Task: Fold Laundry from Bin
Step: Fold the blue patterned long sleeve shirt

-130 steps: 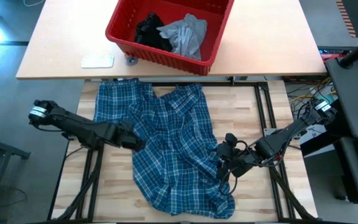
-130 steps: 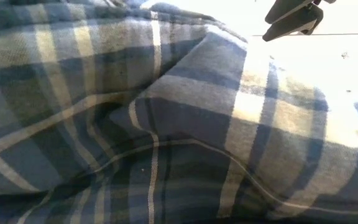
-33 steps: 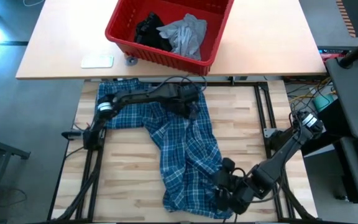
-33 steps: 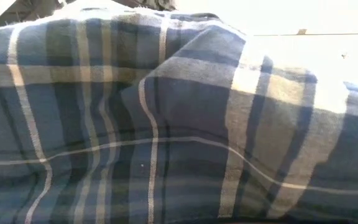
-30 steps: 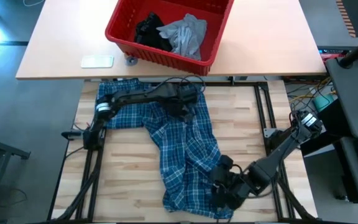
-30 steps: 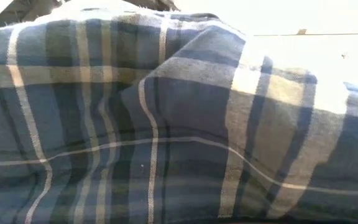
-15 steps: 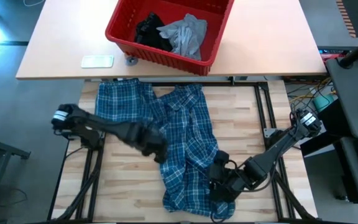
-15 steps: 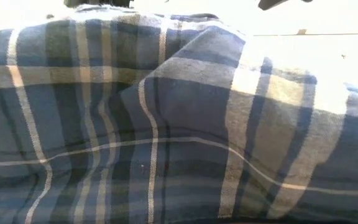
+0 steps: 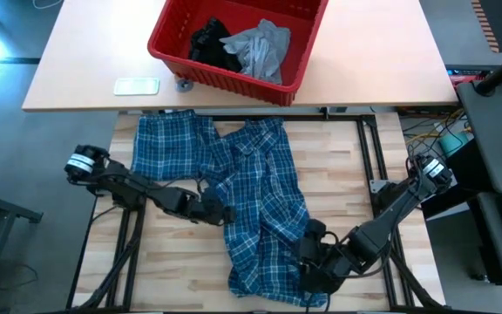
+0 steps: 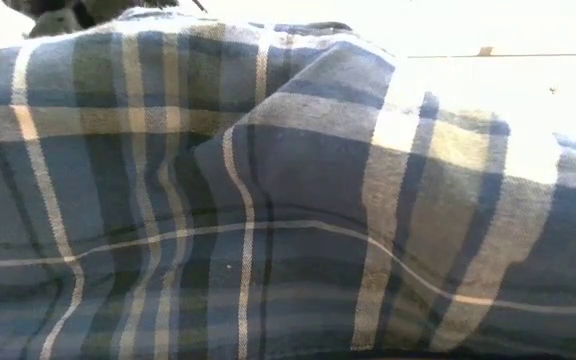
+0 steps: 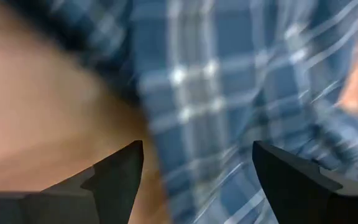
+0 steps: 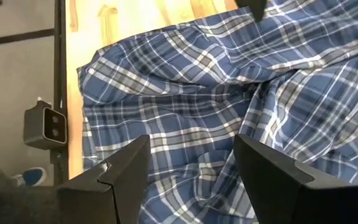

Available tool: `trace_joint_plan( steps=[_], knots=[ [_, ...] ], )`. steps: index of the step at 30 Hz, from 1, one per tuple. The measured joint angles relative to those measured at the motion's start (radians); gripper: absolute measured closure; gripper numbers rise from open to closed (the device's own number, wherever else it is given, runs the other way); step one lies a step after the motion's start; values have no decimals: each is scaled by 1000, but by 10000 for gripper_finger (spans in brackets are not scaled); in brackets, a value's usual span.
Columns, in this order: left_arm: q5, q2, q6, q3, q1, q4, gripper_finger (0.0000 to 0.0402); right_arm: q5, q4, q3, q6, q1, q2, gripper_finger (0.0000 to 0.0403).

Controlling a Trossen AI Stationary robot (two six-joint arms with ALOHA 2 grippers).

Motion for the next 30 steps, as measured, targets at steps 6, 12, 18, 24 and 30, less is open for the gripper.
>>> trace_joint_plan(
  steps=[6,12,18,24,30],
  knots=[
    [-12,41,-2,-61,14,136,206,7,6,1,29,-12,0,177],
    [-22,36,14,-28,-85,185,384,7,8,3,67,-25,0,177],
    [-166,-78,-191,144,-376,-351,399,6,7,3,129,-24,0,177],
    [-232,-90,-466,388,-609,-959,401,15,9,2,115,-34,0,177],
    [-281,-83,-453,343,-538,-835,397,34,12,2,58,-36,0,177]
  ],
)
